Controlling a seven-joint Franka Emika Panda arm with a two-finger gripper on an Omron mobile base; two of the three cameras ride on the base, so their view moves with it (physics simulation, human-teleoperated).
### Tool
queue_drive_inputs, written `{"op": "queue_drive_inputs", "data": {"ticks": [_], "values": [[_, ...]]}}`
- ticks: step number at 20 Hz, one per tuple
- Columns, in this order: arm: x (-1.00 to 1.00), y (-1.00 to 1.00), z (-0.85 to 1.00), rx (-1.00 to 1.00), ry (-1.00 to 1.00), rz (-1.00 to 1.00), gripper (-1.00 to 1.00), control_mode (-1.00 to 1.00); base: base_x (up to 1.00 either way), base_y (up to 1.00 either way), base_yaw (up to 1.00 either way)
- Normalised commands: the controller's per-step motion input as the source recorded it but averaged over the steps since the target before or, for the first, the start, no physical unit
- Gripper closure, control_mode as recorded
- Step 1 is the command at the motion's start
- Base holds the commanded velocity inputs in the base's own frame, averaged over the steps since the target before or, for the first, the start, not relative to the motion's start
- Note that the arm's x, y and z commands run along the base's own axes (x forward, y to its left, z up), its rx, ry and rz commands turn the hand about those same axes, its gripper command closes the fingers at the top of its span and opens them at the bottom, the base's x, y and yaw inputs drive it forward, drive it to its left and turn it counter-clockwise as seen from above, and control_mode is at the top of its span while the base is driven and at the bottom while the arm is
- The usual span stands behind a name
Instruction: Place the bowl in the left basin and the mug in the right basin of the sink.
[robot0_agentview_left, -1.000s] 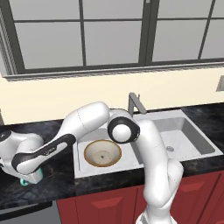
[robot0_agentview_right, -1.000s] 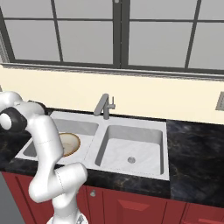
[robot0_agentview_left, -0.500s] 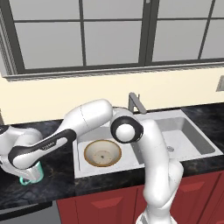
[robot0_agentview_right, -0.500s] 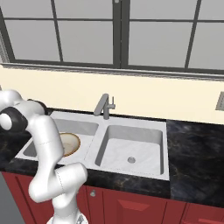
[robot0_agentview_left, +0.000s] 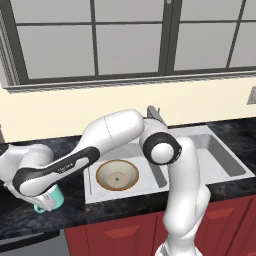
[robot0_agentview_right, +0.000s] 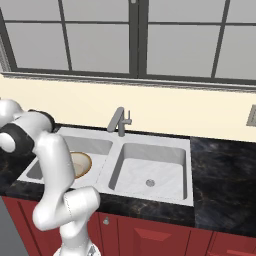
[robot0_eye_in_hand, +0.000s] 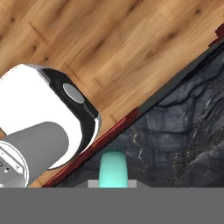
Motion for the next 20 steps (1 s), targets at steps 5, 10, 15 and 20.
{"op": "queue_drive_inputs", "data": {"ticks": [5, 10, 15, 20], "values": [[-0.07, -0.66, 0.50, 0.00, -0.07, -0.14, 1.00, -1.00, 0.00, 0.00, 0.00], [0.00, -0.71, 0.46, 0.07, -0.08, -0.12, 1.00, -1.00, 0.00, 0.00, 0.00], [0.00, -0.86, 0.25, 0.16, -0.03, -0.04, 1.00, -1.00, 0.00, 0.00, 0.00], [0.00, -0.80, 0.11, 0.16, 0.00, 0.06, 1.00, -1.00, 0.00, 0.00, 0.00]]}}
